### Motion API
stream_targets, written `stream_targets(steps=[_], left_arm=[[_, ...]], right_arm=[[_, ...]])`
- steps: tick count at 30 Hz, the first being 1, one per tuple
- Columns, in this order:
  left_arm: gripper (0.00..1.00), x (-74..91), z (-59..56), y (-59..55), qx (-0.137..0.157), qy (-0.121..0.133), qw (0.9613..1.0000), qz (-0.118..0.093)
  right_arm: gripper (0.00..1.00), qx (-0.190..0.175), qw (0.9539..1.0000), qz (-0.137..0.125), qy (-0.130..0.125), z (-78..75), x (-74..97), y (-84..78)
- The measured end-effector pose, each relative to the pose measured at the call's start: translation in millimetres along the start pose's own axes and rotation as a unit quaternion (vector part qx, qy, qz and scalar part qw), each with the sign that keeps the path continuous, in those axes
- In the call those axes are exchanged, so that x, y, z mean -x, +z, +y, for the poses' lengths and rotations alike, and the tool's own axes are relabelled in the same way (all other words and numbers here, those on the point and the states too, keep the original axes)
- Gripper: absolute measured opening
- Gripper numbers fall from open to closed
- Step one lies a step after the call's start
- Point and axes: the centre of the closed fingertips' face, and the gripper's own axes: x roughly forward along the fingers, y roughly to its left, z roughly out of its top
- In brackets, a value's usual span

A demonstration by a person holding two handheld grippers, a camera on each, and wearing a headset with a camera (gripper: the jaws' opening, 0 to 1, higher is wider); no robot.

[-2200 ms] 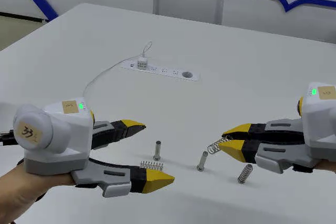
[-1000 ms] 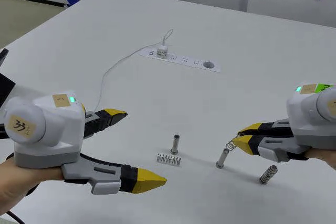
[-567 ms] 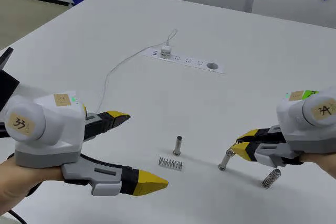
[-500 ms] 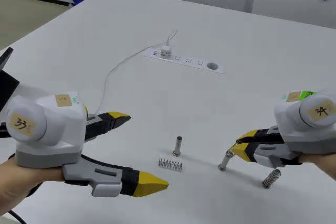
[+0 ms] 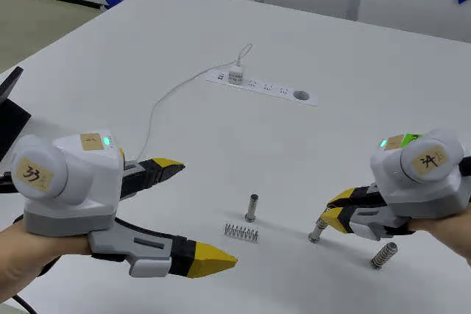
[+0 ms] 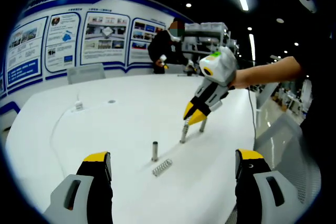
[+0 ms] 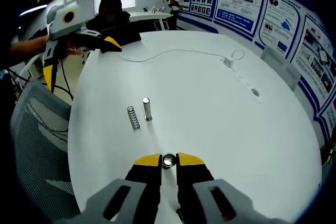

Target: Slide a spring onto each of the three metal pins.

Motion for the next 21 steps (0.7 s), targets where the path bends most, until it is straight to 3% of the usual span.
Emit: stream_targets(steps=[5,8,14,18,21], left_arm=[[0.99,0.0,-0.8,-1.3,0.000,-0.001,1.0000,0.004],[0.99,2.8,1.2,5.0,0.005,0.001,1.0000,-0.007],[0.98,8.5,9.0,3.9,0.007,0.013,0.9999,-0.004],[0.98,11.3,11.0,7.5,0.020,0.019,0.9995,-0.017],[0.99,11.5,11.6,7.6,0.018,0.023,0.9995,-0.016]], right_arm=[[0.11,0.003,0.9999,0.009,0.003,0.6,-6.1,-3.4],[0.11,0.005,0.9998,0.016,0.006,1.0,-11.4,-7.5],[0.11,0.006,0.9996,0.027,0.007,2.6,-20.3,-14.3],[0.11,0.005,0.9995,0.031,0.011,4.7,-23.2,-16.4],[0.11,0.005,0.9993,0.034,0.013,4.6,-24.9,-17.4]])
